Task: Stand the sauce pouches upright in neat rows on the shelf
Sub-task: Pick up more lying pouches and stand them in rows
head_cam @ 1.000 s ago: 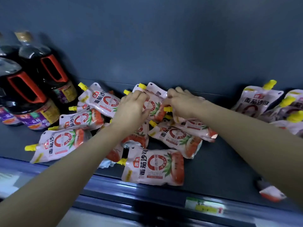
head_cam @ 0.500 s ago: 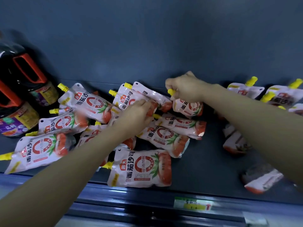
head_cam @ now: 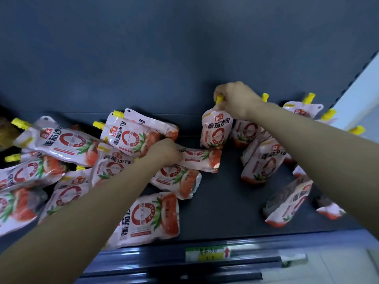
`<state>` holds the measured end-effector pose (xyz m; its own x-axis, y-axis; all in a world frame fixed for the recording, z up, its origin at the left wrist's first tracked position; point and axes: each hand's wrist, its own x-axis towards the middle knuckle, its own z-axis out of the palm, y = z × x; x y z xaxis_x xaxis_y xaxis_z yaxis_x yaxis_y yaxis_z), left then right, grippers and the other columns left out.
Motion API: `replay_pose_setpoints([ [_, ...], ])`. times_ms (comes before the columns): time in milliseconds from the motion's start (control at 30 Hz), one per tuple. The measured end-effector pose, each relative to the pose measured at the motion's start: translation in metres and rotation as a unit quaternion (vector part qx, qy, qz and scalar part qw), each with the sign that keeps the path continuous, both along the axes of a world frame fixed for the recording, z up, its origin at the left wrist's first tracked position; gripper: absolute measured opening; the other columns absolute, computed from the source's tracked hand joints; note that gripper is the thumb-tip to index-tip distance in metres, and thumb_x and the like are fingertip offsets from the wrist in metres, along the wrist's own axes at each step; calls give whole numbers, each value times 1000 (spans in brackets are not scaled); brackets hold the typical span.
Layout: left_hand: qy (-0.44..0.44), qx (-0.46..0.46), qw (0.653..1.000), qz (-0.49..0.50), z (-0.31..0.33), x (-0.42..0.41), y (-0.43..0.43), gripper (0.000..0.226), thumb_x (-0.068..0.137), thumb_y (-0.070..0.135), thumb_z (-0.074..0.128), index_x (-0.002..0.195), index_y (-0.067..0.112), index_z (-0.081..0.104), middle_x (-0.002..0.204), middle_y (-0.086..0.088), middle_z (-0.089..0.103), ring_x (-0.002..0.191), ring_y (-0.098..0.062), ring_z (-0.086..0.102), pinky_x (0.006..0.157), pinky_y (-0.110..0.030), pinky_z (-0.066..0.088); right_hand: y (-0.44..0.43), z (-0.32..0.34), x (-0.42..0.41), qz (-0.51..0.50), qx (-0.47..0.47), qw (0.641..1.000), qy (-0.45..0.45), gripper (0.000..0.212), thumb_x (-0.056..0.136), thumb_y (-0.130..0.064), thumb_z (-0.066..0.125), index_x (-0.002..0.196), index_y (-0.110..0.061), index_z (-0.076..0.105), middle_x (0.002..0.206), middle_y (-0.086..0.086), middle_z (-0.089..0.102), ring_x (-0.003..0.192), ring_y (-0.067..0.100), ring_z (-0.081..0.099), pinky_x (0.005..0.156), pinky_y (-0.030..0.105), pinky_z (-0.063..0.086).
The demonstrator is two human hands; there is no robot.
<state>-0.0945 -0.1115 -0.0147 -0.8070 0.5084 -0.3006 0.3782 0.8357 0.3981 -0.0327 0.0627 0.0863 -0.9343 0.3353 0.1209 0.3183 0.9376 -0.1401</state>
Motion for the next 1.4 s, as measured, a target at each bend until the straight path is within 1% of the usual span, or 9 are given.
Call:
replay_pose_setpoints([
  [167,-68,148,978,132,-4,2,8,41,78,16,73,110,-1,56,108,-16,65,97,-28,63,79,-32,52,9,-6,-4,-51,-56,996,42,21,87,-21,65,104,-10,63,111,16,62,99,33,58,76,33,46],
  [300,-220,260,913,224,-4,4,8,32,78,5,72,105,-4,57,102,-19,67,78,-24,65,78,-38,59,12,-9,-10,-62,-73,994,61,20,89,-21,61,104,-8,61,112,17,61,97,32,55,73,32,43],
  [367,-235,292,896,239,4,6,9,19,80,1,68,96,-2,57,104,-19,67,76,-23,65,74,-35,59,12,-6,-13,-58,-75,994,53,22,89,-20,62,107,-8,62,114,17,61,96,32,56,75,33,46],
  [500,-217,350,889,203,29,16,13,12,84,-4,62,81,5,55,102,-19,67,93,-30,66,77,-39,58,15,5,-19,-28,-62,998,19,25,89,-14,61,111,-4,64,120,18,62,108,36,59,86,35,49],
  [633,-147,376,902,152,45,29,21,4,83,0,64,84,2,66,93,-18,72,84,-28,70,67,-33,61,20,16,-19,-10,-67,997,20,30,90,-12,58,119,-6,62,127,15,60,113,34,59,94,35,51],
  [800,-32,397,912,98,48,36,35,27,80,6,67,58,20,64,78,-16,72,80,-33,70,75,-46,59,22,30,-10,5,-58,997,57,32,90,-16,57,120,-9,62,123,17,63,112,34,60,96,38,51],
  [933,-59,412,907,68,47,41,37,25,83,1,65,63,16,63,86,-20,70,83,-35,69,75,-47,59,20,35,3,23,-43,996,79,27,90,-14,54,114,-9,64,117,17,66,106,35,62,92,42,53],
  [1167,-89,424,900,38,42,47,35,28,84,-2,62,63,17,61,71,-6,63,72,-20,60,74,-38,55,16,36,18,36,-34,995,86,27,91,-13,51,114,-10,65,116,16,66,105,35,62,90,43,54],
  [1400,-42,371,928,19,47,49,36,27,85,4,63,63,20,57,71,0,62,71,-17,58,74,-33,51,6,38,28,53,-38,994,83,25,90,-13,51,110,-10,65,111,15,68,102,34,63,90,42,54],
])
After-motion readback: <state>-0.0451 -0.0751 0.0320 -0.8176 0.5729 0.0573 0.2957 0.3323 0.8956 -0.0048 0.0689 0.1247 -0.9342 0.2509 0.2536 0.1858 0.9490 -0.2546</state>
